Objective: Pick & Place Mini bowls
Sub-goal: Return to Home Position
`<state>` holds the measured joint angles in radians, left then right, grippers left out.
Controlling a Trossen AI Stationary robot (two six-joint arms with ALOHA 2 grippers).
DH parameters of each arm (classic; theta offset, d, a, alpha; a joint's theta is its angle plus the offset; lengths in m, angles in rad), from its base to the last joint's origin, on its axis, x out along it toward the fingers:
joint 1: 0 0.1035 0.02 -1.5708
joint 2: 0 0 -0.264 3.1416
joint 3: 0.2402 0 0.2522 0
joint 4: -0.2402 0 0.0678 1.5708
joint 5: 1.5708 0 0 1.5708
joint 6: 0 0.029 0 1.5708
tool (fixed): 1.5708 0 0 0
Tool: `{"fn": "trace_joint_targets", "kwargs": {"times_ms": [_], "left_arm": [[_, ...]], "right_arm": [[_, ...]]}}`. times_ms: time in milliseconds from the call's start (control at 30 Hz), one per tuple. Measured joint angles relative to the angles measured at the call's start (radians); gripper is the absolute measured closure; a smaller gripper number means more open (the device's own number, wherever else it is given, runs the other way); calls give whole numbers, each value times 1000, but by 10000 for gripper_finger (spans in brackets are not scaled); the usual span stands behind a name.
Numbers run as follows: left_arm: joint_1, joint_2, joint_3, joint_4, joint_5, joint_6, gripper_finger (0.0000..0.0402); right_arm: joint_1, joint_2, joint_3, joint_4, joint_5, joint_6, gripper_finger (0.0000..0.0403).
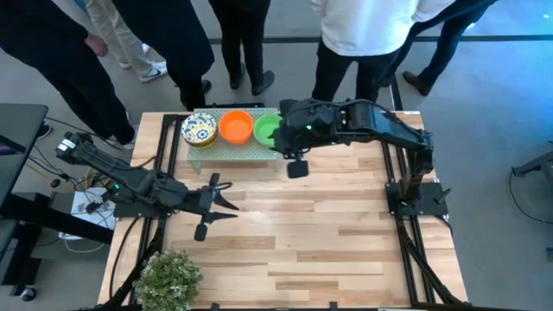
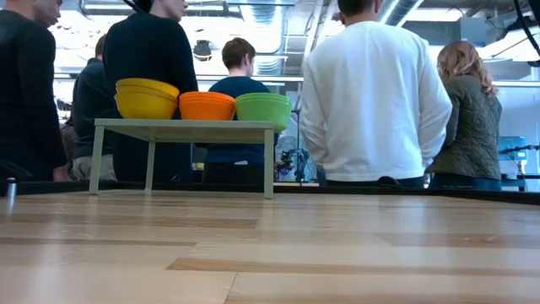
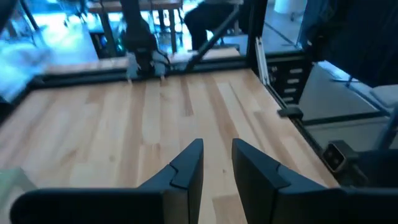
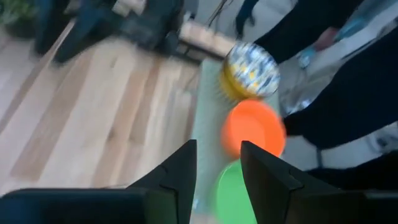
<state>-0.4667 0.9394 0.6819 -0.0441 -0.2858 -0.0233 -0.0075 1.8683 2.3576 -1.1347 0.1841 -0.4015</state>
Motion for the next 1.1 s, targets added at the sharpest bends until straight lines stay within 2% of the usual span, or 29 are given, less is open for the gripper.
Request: {"fn": "trace_joint_targets", "kwargs": {"times_ms": [233, 400, 500, 700, 833, 1100], "left_arm": [[0, -76, 0, -1, -174, 41, 315], [0, -142, 0, -1, -184, 41, 315], [0, -200, 0, -9, -185, 42, 315], [0, -333, 0, -67, -199, 42, 315], [0, -399, 0, -119, -219, 41, 315], [0, -452, -14, -171, -229, 42, 315]], "right_arm": [[44, -92, -23, -193, -33, 85, 283], [64, -154, -23, -314, -163, 155, 283], [81, -193, -24, -363, -160, 179, 283], [92, -292, -54, -346, -154, 219, 287], [94, -433, -266, -223, -154, 248, 287], [92, -847, -984, 222, -147, 313, 287]]}}
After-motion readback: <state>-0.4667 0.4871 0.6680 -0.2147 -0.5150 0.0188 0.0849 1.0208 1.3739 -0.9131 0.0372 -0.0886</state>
